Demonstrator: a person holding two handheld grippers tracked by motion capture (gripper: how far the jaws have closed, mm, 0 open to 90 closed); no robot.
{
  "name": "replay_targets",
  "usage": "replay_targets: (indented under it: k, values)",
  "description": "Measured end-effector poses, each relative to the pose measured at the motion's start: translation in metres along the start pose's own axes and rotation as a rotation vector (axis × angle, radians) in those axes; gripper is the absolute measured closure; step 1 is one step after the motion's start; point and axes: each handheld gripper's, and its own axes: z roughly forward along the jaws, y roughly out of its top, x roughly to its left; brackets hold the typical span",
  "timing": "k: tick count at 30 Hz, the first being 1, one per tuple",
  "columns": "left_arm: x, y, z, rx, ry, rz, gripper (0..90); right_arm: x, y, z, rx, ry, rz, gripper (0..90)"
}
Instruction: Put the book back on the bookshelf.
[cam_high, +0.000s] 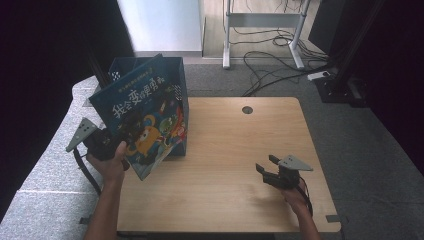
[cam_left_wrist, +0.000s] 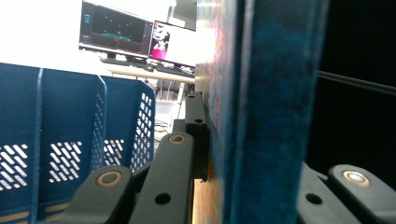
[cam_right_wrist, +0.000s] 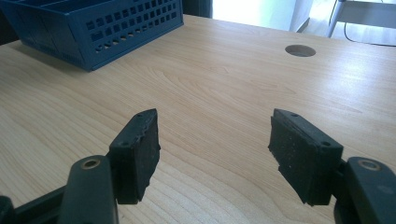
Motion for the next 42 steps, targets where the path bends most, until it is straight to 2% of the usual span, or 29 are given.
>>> replay_targets:
  k: [13,23,30,37,42]
  values:
    - [0.009,0.009,0.001,-0.016,0.039,0.009,82.7,0.0,-0.002,0.002,0.009,-0.005,0.0,32.0]
    - [0.015,0.01,0.009,-0.033,0.079,0.011,82.7,-0.001,-0.002,0.0,0.008,-0.011,0.002,31.9]
    - [0.012,0.013,0.015,-0.035,0.076,0.015,82.7,-0.003,-0.003,-0.002,0.011,-0.011,0.004,31.9]
    - [0.014,0.014,0.021,-0.031,0.091,0.025,82.7,-0.005,-0.005,-0.004,0.009,-0.016,0.011,32.0]
    - [0.017,0.014,0.026,-0.032,0.107,0.017,82.6,-0.005,-0.005,-0.003,0.009,-0.016,0.01,32.0]
